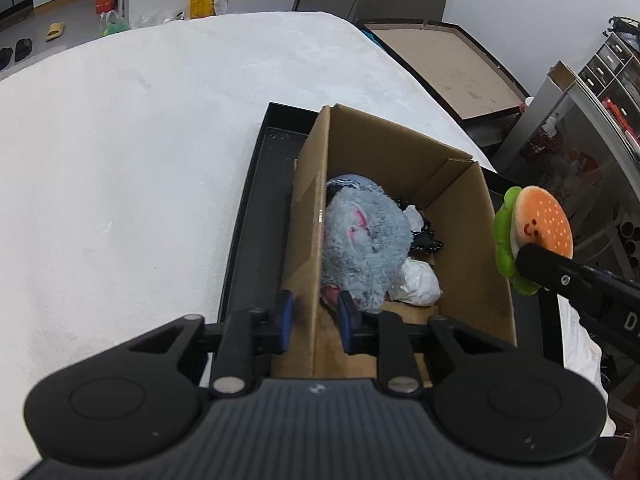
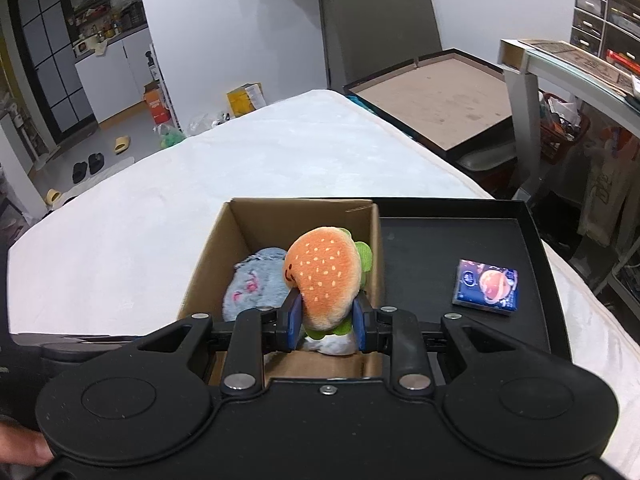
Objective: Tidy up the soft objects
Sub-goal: 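Carry the burger plush with the right gripper and drop it into the box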
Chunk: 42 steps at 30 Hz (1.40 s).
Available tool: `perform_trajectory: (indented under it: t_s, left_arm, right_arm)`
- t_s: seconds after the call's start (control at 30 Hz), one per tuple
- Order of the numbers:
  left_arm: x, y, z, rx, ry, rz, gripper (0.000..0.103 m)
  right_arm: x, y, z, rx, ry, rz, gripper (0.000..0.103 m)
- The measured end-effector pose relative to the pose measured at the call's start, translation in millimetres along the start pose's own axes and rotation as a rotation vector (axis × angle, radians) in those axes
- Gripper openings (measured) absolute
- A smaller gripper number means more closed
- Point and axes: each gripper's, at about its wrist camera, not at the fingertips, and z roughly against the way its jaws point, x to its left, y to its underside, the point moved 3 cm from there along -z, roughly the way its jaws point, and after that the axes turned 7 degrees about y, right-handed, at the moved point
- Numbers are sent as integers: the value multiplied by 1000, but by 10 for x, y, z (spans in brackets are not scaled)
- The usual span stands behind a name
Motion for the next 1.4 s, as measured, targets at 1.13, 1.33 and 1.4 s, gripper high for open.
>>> perform_trajectory:
  t_s: [1.13,1.33,1.4]
  left_arm:
    - [63,-49,-23,32,-1,50,19]
    - [-26,-71,-11,25,-10,28,33]
    - [-43,-74,-12,21,-18,22,37]
  right_arm:
    - [-176,26,15,14,-19,-1,43]
    - [-400,34,-50,14,0,-19,45]
    - [-490,44,-86,15,5,-29,45]
